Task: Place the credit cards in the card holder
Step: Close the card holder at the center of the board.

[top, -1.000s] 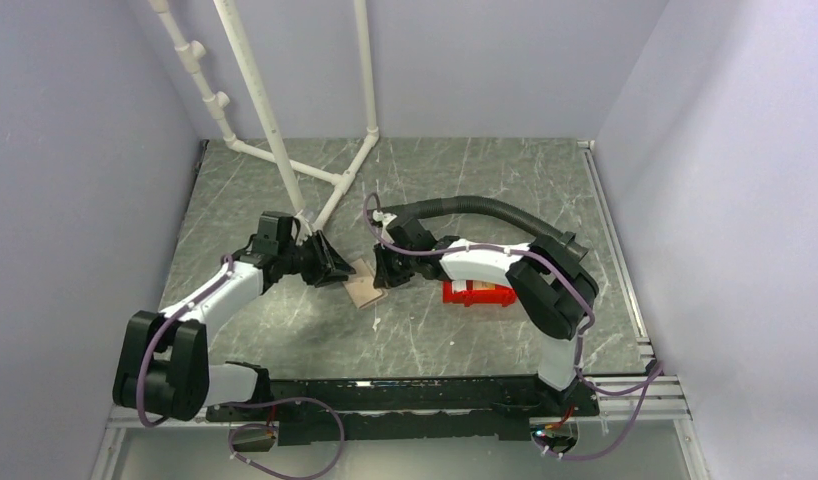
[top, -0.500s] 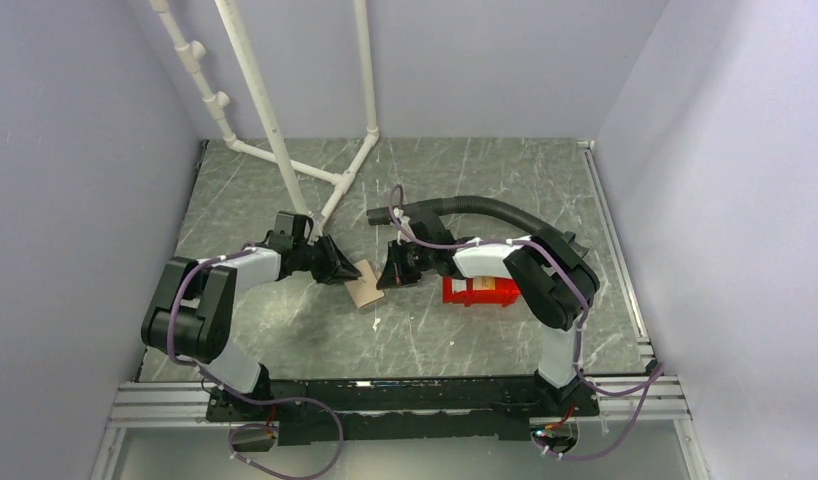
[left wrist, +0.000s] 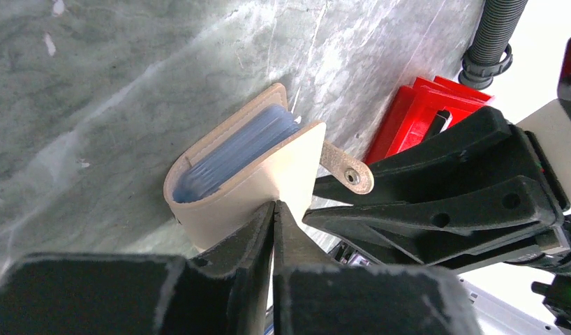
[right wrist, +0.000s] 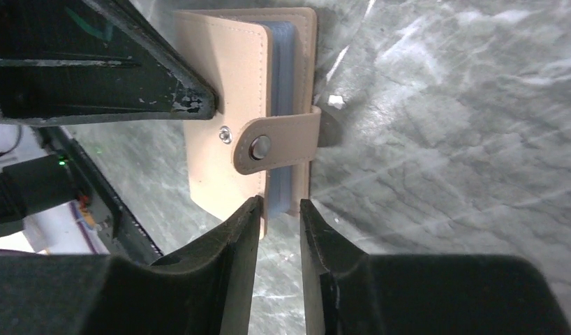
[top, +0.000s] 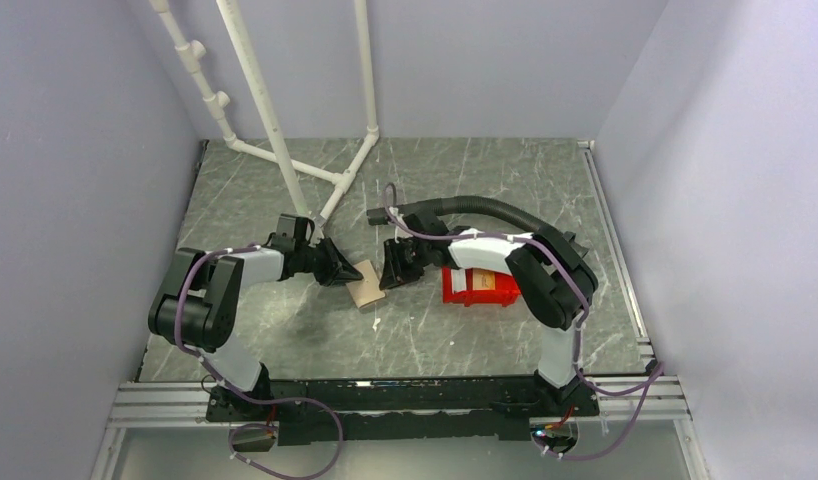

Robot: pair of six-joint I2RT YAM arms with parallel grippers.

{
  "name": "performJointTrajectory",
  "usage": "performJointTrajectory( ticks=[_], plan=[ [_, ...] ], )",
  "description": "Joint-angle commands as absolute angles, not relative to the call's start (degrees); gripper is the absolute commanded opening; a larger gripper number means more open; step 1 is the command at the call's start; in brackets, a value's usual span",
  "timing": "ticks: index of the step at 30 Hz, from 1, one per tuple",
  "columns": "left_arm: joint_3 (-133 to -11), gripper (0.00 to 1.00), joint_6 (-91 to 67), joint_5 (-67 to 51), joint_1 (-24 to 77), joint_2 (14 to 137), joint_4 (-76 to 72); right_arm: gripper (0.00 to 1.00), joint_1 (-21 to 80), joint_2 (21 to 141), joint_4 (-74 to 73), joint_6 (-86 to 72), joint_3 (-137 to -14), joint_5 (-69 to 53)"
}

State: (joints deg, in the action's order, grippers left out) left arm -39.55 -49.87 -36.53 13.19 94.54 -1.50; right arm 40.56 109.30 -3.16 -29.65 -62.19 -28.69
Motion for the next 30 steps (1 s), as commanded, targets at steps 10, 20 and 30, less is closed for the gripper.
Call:
performJointTrajectory(
  ticks=[10, 20, 30],
  plan=[
    [-36.5, 0.09, -43.26, -27.79, 14.33, 95.75, -4.14, 0.42, 40.78, 111.39, -33.52, -17.62, -84.0, -18.24],
    [-36.15, 0.09, -43.77, -28.57, 14.33, 94.5, -4.77, 0.32, 41.32, 116.13, -36.07, -17.85, -91.63, -21.08],
    [-36.39, 0.09, -43.84, -29.5, 14.33, 93.71, -4.69, 0.3, 42.19, 116.77, -36.31, -18.27, -92.99, -19.89]
  ],
)
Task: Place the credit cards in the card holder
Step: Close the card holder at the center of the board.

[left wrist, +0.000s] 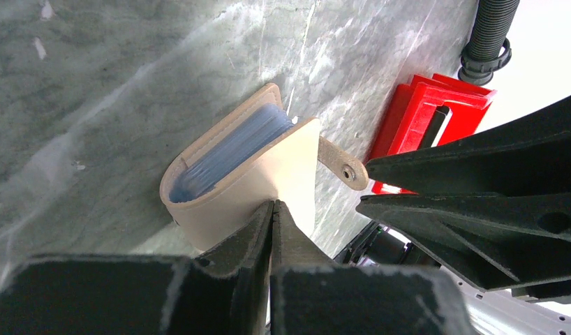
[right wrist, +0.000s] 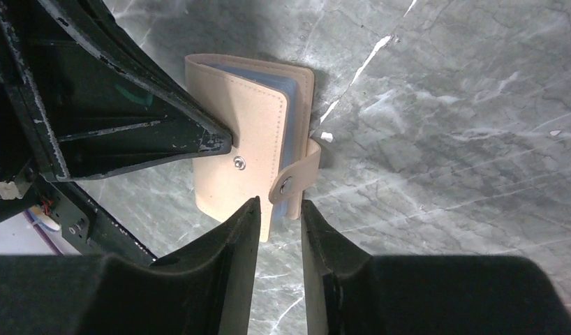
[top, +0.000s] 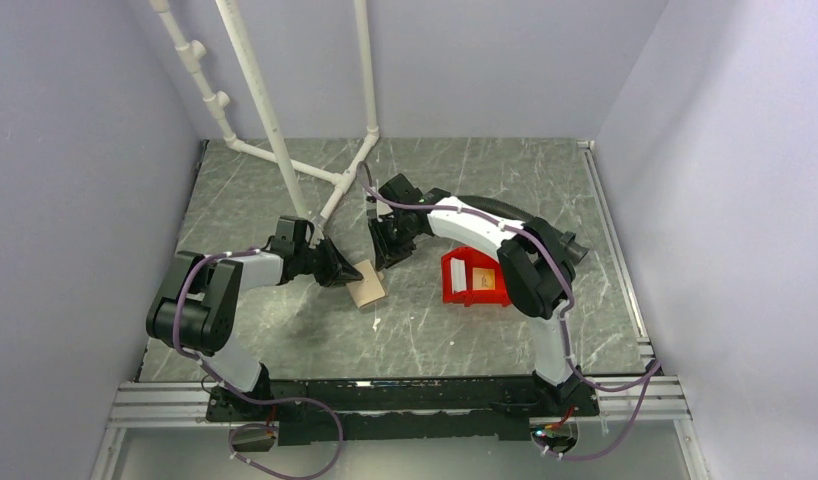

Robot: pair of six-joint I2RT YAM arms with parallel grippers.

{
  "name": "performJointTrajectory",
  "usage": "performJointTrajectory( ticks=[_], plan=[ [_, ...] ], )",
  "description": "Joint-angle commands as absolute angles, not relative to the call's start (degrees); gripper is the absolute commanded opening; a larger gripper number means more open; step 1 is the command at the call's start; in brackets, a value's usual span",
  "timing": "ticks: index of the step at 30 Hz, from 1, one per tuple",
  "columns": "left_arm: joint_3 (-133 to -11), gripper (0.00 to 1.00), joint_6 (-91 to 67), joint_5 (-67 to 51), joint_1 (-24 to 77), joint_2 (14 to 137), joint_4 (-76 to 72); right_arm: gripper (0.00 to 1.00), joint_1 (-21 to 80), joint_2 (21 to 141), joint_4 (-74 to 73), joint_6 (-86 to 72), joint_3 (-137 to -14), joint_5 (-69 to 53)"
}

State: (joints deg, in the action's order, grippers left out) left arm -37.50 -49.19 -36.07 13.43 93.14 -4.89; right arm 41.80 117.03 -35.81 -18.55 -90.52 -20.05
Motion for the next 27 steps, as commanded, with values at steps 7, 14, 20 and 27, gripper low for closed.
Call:
performJointTrajectory(
  ticks=[7, 14, 20, 27],
  plan=[
    [-36.34, 0.09, -43.57, -29.52, 14.33, 94.11, -4.63, 0.3, 42.71, 116.81, -36.21, -18.11, -93.55, -20.8],
    [-36.3, 0.09, -43.86, -30.06, 14.33, 94.31, -5.06, 0.23, 42.71, 118.13, -36.26, -17.84, -93.85, -19.88],
    [-36.22, 0.09, -43.96, -30.17, 14.33, 93.89, -4.84, 0.18, 42.71, 119.23, -36.19, -18.08, -94.13, -19.75],
    [-36.28, 0.09, -44.08, -30.5, 14.32, 93.29, -4.72, 0.0, 42.63, 117.69, -34.73, -18.32, -92.35, -19.5]
  ],
)
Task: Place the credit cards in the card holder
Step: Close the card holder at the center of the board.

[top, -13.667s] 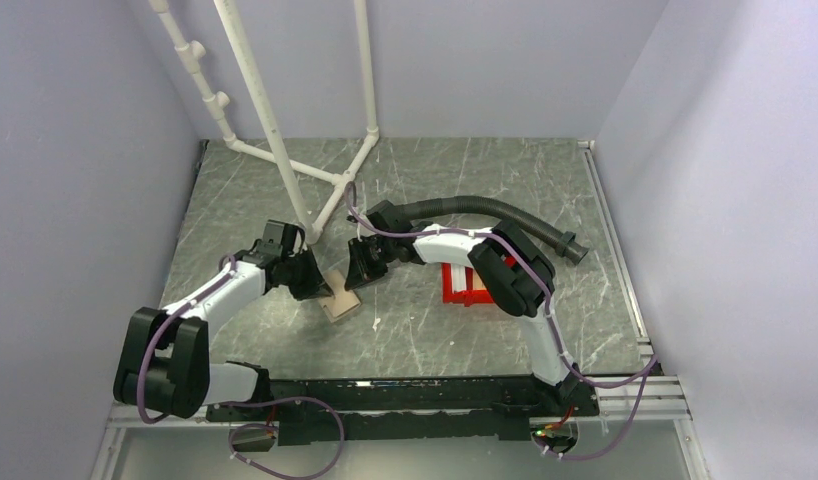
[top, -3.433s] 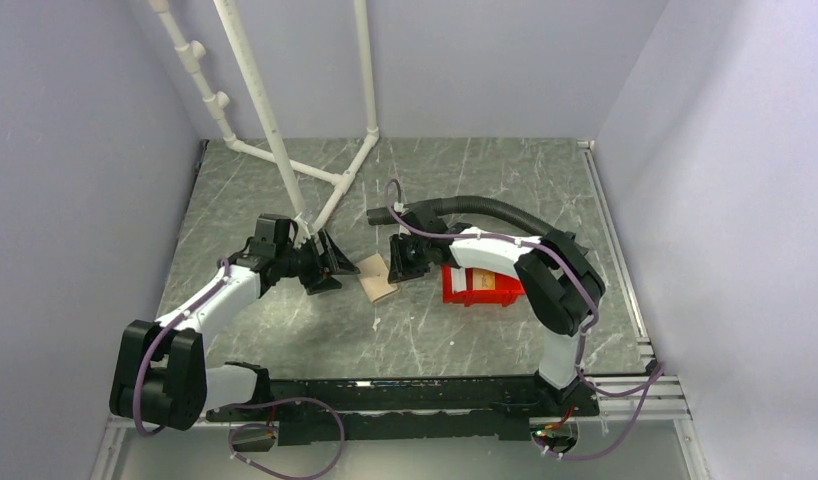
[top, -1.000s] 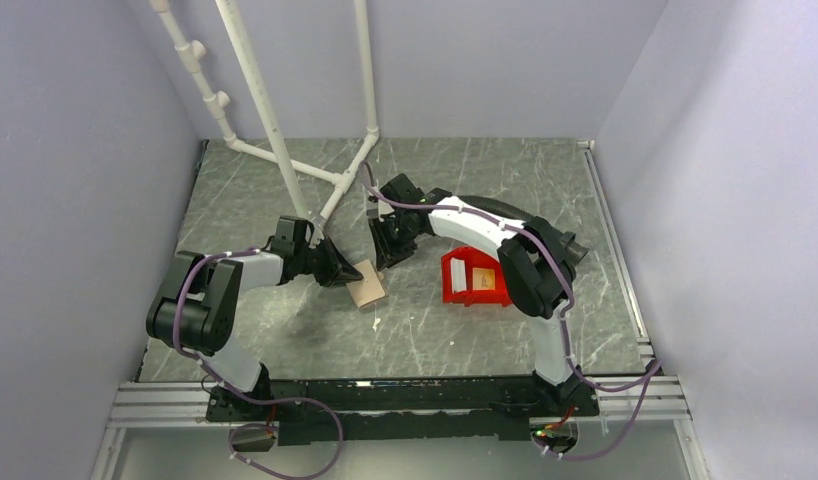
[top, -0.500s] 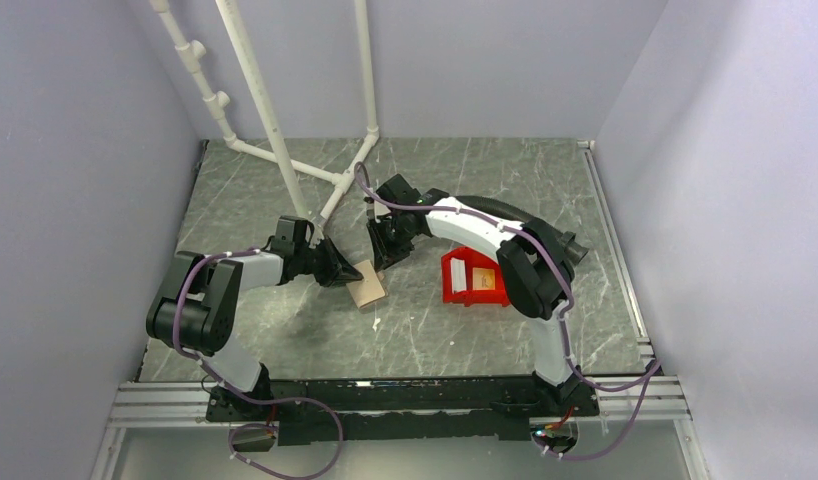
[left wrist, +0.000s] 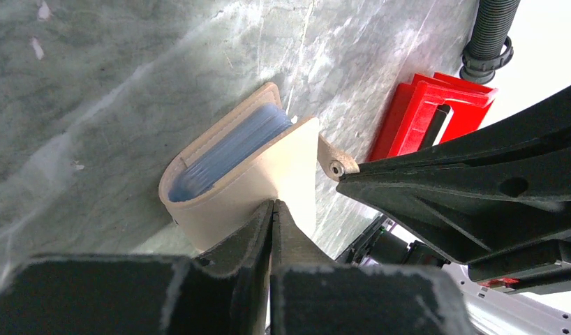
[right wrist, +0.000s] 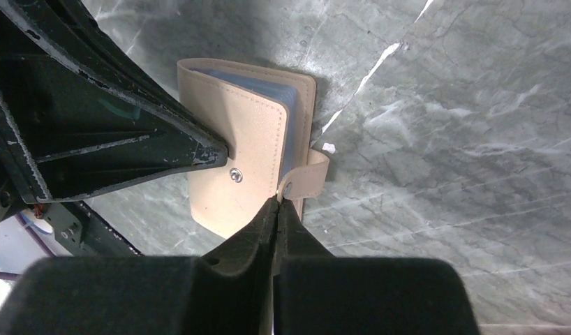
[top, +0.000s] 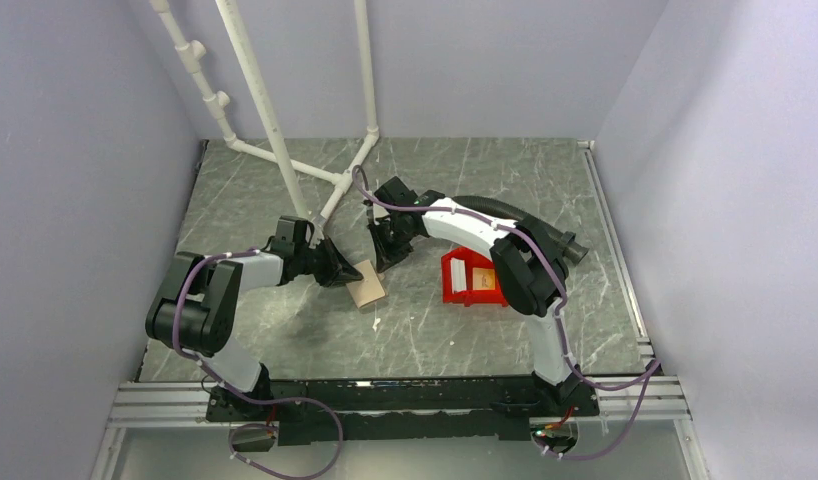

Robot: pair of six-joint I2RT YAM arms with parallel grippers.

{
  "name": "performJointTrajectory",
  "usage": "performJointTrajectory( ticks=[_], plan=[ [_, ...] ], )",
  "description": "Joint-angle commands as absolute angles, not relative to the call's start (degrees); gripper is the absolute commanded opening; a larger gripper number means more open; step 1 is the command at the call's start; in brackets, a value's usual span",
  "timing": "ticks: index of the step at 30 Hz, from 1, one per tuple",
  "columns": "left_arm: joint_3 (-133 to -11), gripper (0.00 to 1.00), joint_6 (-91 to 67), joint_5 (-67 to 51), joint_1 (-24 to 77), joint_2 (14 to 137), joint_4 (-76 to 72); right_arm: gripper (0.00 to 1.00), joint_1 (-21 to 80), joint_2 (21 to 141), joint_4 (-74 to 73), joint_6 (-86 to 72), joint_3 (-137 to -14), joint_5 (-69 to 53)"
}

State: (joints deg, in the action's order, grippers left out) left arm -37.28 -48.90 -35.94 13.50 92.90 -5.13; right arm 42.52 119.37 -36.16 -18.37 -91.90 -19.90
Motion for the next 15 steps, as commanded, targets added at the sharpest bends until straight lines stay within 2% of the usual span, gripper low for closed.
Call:
performJointTrajectory(
  ticks=[1, 6, 15],
  plan=[
    [-36.3, 0.09, -44.04, -30.42, 14.33, 93.38, -4.6, 0.0, 42.63, 117.31, -34.31, -18.1, -91.95, -19.52],
    [-35.98, 0.09, -44.63, -31.11, 14.33, 93.29, -5.24, 0.0, 42.41, 114.79, -30.73, -14.21, -88.09, -22.11],
    [-35.69, 0.09, -44.69, -30.88, 14.24, 91.61, -4.26, 0.0, 41.92, 110.41, -18.61, -7.33, -78.72, -35.22]
  ],
)
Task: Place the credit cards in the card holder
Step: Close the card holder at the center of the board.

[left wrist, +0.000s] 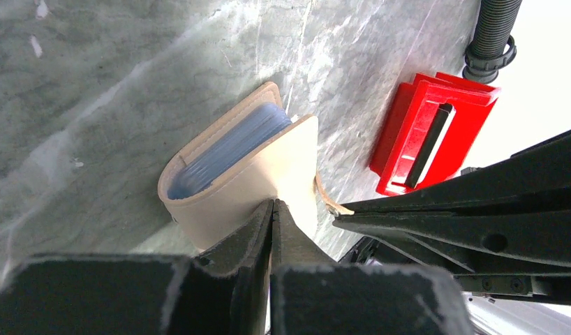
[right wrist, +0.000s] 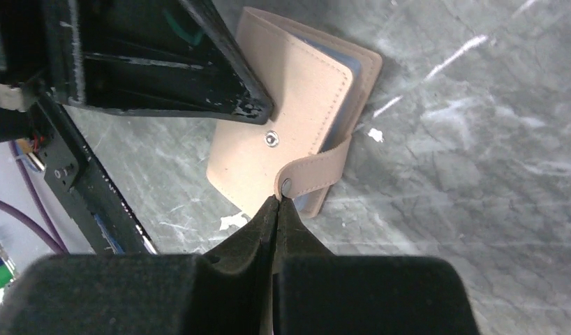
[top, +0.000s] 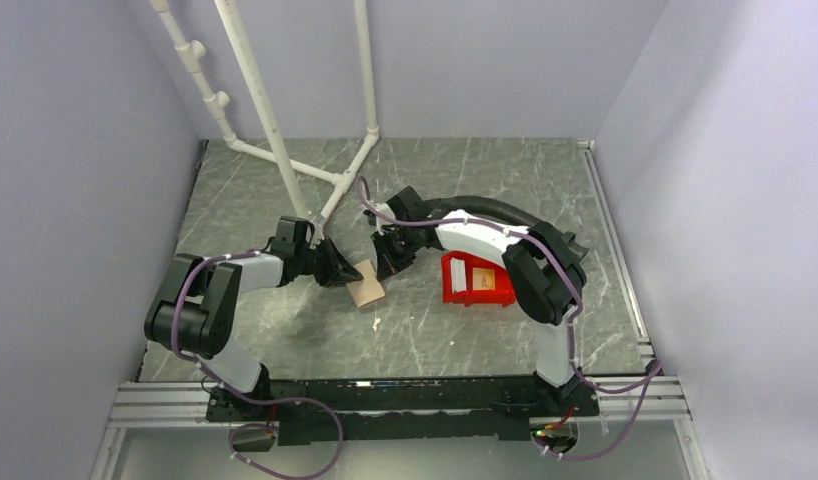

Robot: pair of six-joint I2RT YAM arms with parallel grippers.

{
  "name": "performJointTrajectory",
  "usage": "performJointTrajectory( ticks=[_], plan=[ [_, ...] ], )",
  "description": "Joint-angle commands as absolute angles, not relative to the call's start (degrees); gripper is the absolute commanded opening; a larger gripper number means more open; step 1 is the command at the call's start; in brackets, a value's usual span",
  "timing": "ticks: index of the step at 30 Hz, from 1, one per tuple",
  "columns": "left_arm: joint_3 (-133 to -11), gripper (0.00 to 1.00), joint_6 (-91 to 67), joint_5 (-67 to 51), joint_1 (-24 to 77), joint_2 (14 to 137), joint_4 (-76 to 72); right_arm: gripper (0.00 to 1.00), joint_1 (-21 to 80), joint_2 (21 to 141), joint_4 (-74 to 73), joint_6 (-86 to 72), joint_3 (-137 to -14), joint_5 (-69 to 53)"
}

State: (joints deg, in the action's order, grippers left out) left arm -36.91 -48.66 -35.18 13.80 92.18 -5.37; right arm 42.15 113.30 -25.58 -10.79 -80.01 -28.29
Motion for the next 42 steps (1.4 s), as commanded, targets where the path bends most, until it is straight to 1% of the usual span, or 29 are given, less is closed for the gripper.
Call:
performJointTrajectory(
  ticks=[1, 9, 16, 21, 22, 25, 29, 30, 33, 35, 37, 38, 40, 42],
  plan=[
    [-35.68, 0.09, -44.61, -30.86, 14.24, 91.55, -4.1, 0.0, 41.92, 110.66, -17.44, -7.91, -78.38, -36.04],
    [-35.74, 0.09, -44.72, -31.16, 14.24, 91.33, -4.24, 0.0, 41.84, 114.2, -14.98, -13.64, -80.51, -38.67],
    [-35.42, 0.1, -45.07, -31.51, 14.24, 91.05, -4.56, 0.0, 41.92, 115.61, -14.86, -11.95, -79.76, -42.23],
    [-36.02, 0.1, -45.32, -31.79, 14.24, 90.48, -4.24, 0.0, 41.92, 118.39, -15.87, -9.95, -81.83, -43.96],
    [-36.11, 0.12, -45.42, -31.92, 14.24, 90.27, -4.19, 0.0, 41.89, 118.78, -16.29, -9.81, -82.39, -44.1],
    [-36.47, 0.22, -46.13, -32.93, 13.96, 88.75, -3.87, 0.0, 41.68, 119.97, -15.84, -10.03, -82.34, -44.52],
    [-36.8, 0.41, -46.37, -32.76, 12.92, 83.72, -0.82, 0.0, 41.23, 120.57, -14.28, -11.1, -81.39, -45.58],
    [-36.83, 0.43, -46.15, -31.9, 12.55, 82.4, 1.21, 0.0, 41.15, 120.58, -14.05, -11.15, -81.17, -45.75],
    [-36.16, 0.42, -45.47, -29.17, 10.99, 79.38, 6.85, 0.0, 40.88, 120.42, -13.8, -11.1, -80.76, -46.11],
    [-35.45, 0.44, -45.23, -28.31, 10.14, 78.58, 9.18, 0.0, 40.72, 120.32, -13.3, -11.1, -80.35, -46.58],
    [-34.9, 0.53, -45.15, -27.68, 9.76, 78.28, 11.13, 0.0, 40.69, 120.4, -12.96, -10.98, -80.16, -47.16],
    [-34.44, 0.57, -45.27, -27.42, 9.76, 78.11, 12.0, 0.0, 40.65, 120.49, -12.8, -11.0, -80.04, -47.39],
    [-33.09, 0.61, -45.75, -27.37, 9.76, 77.92, 11.5, 0.0, 40.61, 120.84, -12.48, -10.9, -80.11, -48.21],
    [-32.05, 0.62, -45.78, -28.84, 9.76, 79.03, 9.34, 0.0, 40.61, 121.09, -12.7, -10.43, -80.37, -49.07]
  ],
)
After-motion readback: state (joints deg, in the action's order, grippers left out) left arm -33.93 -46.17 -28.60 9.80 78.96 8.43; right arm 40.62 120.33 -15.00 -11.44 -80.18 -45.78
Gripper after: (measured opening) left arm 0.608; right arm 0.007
